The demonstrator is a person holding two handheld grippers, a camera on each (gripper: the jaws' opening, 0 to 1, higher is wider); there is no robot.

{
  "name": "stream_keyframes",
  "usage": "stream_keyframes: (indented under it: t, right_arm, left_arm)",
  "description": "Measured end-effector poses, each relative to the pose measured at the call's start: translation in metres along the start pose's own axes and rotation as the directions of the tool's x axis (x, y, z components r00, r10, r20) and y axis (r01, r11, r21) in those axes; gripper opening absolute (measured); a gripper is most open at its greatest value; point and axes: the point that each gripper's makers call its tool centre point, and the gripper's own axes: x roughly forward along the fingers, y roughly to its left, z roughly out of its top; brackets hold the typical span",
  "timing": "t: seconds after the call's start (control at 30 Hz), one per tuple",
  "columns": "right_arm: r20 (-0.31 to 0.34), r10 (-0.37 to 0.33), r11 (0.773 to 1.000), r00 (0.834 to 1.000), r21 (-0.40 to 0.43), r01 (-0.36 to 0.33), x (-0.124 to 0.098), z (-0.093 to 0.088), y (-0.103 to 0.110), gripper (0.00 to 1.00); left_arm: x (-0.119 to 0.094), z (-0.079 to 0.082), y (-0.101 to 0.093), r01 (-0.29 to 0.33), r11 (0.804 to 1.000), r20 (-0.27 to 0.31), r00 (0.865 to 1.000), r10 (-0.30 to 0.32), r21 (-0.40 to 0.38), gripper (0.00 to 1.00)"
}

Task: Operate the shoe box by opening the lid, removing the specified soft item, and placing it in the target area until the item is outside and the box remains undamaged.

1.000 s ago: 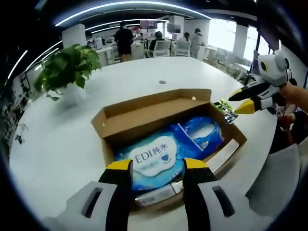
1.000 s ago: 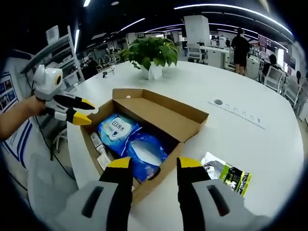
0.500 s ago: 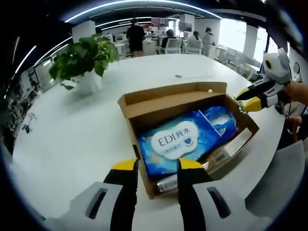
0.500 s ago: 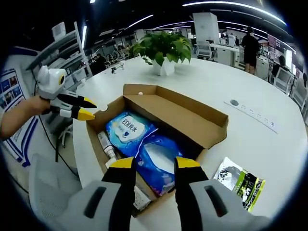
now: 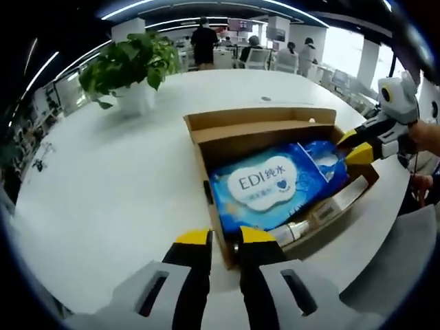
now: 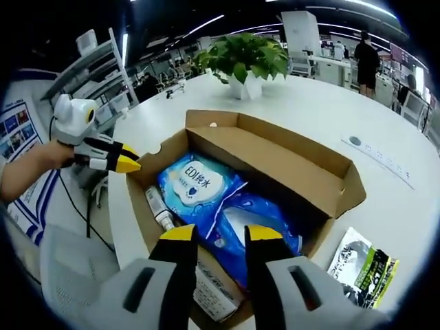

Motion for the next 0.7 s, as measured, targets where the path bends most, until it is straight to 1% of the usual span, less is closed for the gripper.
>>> stream_keyframes:
  t: [0.2,0.57,0.7]
  right_arm:
    - [-0.014,0.016,1.0,1.0,-0.004,-0.016,0.014,-0.001,0.005,0.23]
    - [-0.043,0.05,0.998,0.998,-0.036,-0.051,0.038,0.005,0.012,0.23]
    - [-0.063,0.05,0.997,0.997,-0.06,-0.053,0.045,0.006,0.013,0.23]
  left_arm:
    - [0.001,-0.003,0.001,-0.005,1.0,-0.007,1.0,0.005,-0.011,0.05]
    - [0.002,-0.004,0.002,-0.002,0.999,-0.008,1.0,0.001,-0.051,0.04]
    - [0.002,-0.004,0.002,-0.004,0.999,-0.011,1.0,0.004,-0.032,0.04]
